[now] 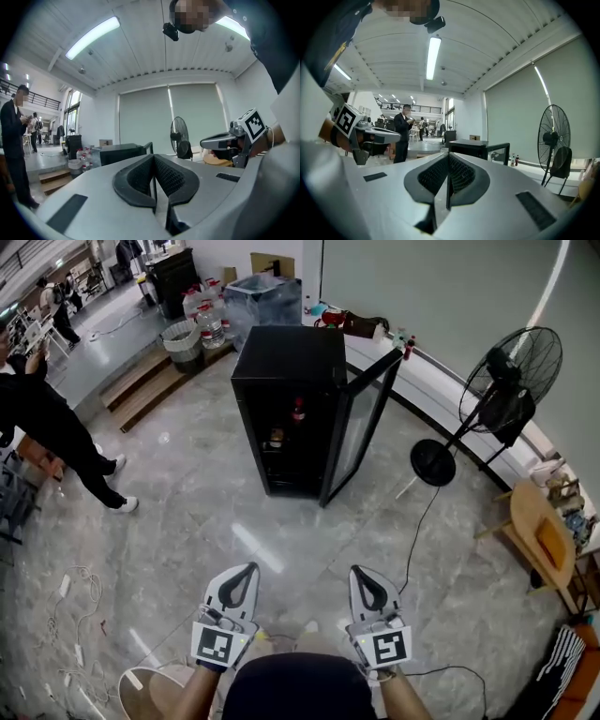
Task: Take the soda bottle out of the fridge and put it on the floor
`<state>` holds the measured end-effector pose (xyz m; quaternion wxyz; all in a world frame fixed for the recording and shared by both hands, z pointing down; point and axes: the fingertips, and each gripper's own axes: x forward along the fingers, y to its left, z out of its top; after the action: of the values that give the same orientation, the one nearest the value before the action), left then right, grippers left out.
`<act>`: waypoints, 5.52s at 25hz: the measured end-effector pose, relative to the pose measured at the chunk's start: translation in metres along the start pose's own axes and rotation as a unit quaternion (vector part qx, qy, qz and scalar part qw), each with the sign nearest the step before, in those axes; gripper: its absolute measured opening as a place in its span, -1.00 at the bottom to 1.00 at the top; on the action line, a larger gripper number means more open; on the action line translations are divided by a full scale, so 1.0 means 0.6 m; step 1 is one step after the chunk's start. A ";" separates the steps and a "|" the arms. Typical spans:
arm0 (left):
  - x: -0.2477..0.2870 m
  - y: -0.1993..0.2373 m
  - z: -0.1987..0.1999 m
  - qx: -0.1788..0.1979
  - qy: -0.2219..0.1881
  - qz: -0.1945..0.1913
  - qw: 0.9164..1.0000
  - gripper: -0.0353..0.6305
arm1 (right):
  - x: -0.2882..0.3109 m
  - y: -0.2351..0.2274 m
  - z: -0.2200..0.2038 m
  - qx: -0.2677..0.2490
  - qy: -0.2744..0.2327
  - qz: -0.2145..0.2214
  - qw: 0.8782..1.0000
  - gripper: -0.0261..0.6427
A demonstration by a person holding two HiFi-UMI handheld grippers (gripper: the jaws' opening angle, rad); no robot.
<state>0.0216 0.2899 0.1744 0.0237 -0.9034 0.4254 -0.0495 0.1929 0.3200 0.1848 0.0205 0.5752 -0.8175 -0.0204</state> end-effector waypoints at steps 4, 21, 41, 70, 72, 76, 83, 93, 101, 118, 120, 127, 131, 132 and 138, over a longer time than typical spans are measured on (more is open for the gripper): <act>0.010 -0.005 0.003 0.002 0.002 0.007 1.000 -0.84 | -0.006 -0.018 -0.015 0.006 0.014 0.001 1.000 -0.94; 0.046 0.031 -0.003 0.001 0.021 0.045 0.999 -0.84 | 0.052 -0.042 -0.040 0.017 0.034 0.036 0.999 -0.94; 0.156 0.298 -0.025 -0.070 -0.033 -0.025 0.997 -0.84 | 0.283 0.047 -0.045 0.003 0.095 -0.038 0.995 -0.94; 0.386 0.368 -0.208 -0.028 0.049 -0.016 0.998 -0.84 | 0.632 -0.094 -0.275 0.004 0.152 0.002 0.988 -0.94; 0.391 0.367 -0.208 -0.031 0.042 -0.010 0.999 -0.84 | 0.656 -0.112 -0.286 0.003 0.153 0.004 0.988 -0.94; 0.394 0.388 -0.224 -0.047 0.033 0.005 0.998 -0.84 | 0.730 -0.150 -0.306 0.014 0.149 -0.015 0.989 -0.94; 0.400 0.415 -0.250 -0.126 0.023 0.055 0.990 -0.84 | 0.859 -0.200 -0.379 -0.010 0.169 -0.027 0.985 -0.68; 0.420 0.423 -0.271 -0.143 0.033 0.063 0.987 -0.84 | 1.007 -0.244 -0.453 -0.029 0.192 -0.030 0.981 -0.25; 0.417 0.429 -0.286 -0.153 0.044 0.077 0.984 -0.84 | 1.084 -0.307 -0.505 -0.031 0.226 -0.055 0.972 -0.28; 0.429 0.421 -0.301 -0.154 0.055 0.074 0.984 -0.84 | 1.133 -0.333 -0.527 -0.030 0.229 -0.059 0.971 -0.29; 0.429 0.419 -0.303 -0.153 0.054 0.073 0.984 -0.84 | 1.137 -0.332 -0.532 -0.026 0.233 -0.056 0.971 -0.33; 0.424 0.404 -0.313 -0.157 0.062 0.067 0.983 -0.84 | 1.151 -0.327 -0.540 -0.030 0.253 -0.050 0.966 -0.38; 0.420 0.397 -0.318 -0.158 0.065 0.064 0.983 -0.84 | 1.151 -0.334 -0.542 -0.041 0.252 -0.054 0.965 -0.55; 0.419 0.396 -0.320 -0.159 0.067 0.063 0.983 -0.84 | 1.150 -0.336 -0.542 -0.041 0.252 -0.054 0.965 -0.54; 0.412 0.393 -0.323 -0.162 0.069 0.060 0.983 -0.84 | 1.149 -0.331 -0.542 -0.043 0.256 -0.046 0.965 -0.54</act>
<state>-0.0238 -0.0511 0.3644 -0.1493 -0.8624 0.4819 -0.0412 0.1654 -0.3988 0.5050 0.2529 0.5964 -0.7562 0.0917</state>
